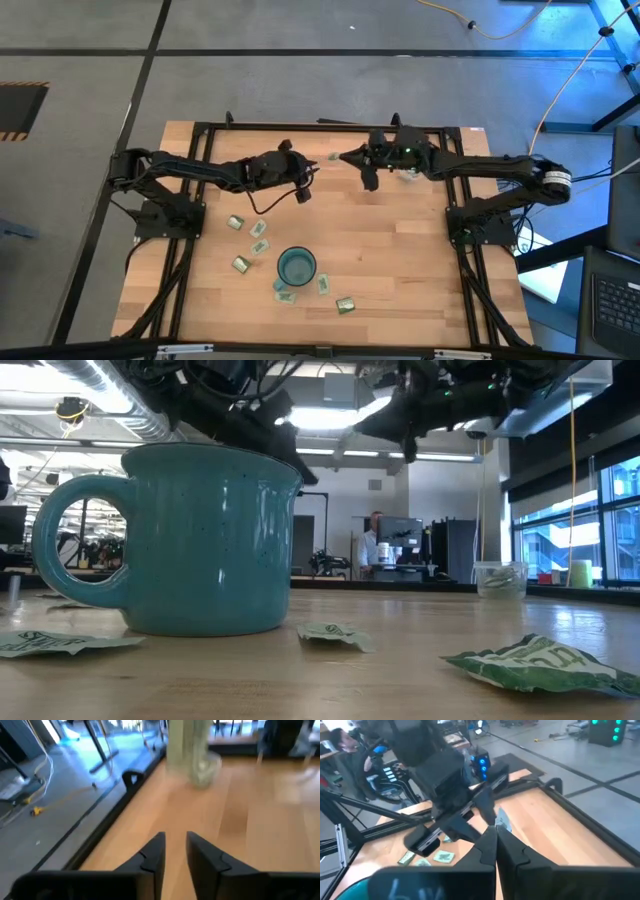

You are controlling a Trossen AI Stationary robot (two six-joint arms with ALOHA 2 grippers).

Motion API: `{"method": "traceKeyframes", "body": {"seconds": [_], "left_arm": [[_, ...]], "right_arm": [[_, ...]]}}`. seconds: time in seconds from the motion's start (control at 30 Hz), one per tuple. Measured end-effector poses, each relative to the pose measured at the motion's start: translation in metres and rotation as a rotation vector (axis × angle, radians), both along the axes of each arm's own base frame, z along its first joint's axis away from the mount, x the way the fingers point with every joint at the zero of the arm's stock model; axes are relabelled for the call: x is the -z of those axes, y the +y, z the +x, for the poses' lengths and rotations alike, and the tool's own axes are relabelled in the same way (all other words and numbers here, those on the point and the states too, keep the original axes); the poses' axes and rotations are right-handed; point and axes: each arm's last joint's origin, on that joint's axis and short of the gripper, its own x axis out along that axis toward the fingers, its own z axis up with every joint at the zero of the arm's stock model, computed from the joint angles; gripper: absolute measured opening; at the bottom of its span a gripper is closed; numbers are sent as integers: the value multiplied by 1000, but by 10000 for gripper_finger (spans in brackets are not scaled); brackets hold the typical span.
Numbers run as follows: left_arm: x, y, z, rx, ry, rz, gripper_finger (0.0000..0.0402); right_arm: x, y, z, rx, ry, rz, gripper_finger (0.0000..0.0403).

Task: Pick and place items into bin
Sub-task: Put the stevia packet into the transparent bin

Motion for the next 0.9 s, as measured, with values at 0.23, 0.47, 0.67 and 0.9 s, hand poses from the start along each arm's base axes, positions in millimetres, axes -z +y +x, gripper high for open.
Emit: {"method": "traceKeyframes", "body": {"seconds": [0.23, 0.47, 0.67, 0.9], "left_arm": [[22, -1, -12, -18, 237, -86, 112], [36, -6, -31, 52, 448, -278, 108], [35, -11, -51, 63, 564, -438, 100], [33, -14, -63, 15, 618, -500, 97]], "right_arm": [[-11, -1, -56, 109, 243, 72, 1], [-5, -2, -114, 309, 514, 196, 0], [13, -14, -132, 409, 640, 282, 0], [48, -27, -148, 473, 680, 353, 0]]}}
